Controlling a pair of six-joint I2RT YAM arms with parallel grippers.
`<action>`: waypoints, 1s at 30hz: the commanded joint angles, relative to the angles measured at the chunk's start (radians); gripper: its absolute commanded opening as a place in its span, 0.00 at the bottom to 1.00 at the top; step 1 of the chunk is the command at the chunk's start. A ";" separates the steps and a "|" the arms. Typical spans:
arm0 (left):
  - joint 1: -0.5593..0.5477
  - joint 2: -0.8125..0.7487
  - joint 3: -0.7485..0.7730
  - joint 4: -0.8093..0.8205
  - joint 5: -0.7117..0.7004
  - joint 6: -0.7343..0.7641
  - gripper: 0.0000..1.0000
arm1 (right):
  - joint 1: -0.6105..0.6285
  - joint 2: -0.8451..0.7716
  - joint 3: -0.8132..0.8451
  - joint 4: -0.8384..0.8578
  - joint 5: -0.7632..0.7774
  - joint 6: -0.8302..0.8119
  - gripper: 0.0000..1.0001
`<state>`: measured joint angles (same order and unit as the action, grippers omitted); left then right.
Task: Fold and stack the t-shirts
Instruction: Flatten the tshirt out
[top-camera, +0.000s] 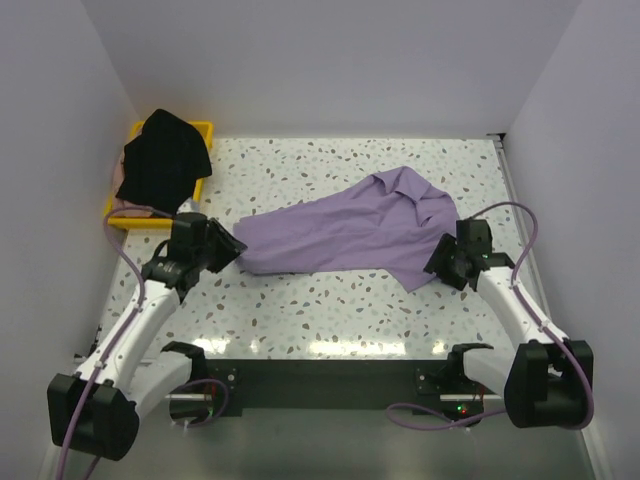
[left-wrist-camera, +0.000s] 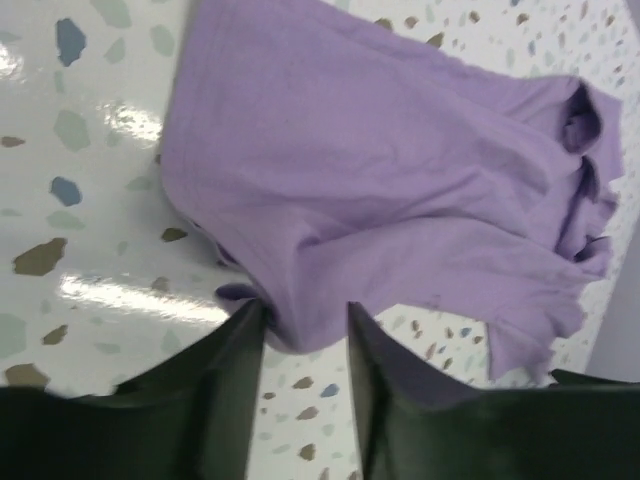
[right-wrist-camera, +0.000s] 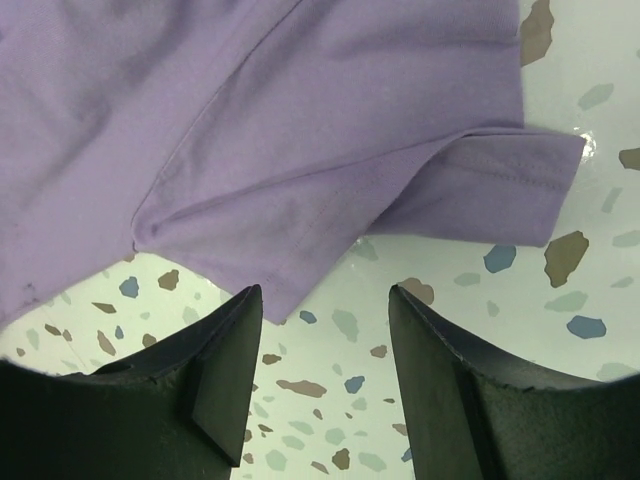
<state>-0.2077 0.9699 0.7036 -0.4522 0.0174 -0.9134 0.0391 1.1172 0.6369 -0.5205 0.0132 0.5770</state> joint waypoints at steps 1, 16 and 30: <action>0.007 -0.045 -0.061 -0.065 0.023 -0.015 0.53 | 0.001 -0.033 0.056 -0.049 0.031 0.009 0.57; -0.018 -0.031 -0.236 0.000 -0.014 -0.033 0.43 | 0.001 0.021 0.109 -0.033 0.053 -0.003 0.57; -0.110 0.148 -0.245 0.098 -0.146 -0.073 0.53 | 0.001 0.049 0.119 -0.013 0.053 -0.012 0.57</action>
<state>-0.3073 1.0832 0.4458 -0.4049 -0.0689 -0.9745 0.0391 1.1713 0.7105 -0.5522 0.0433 0.5739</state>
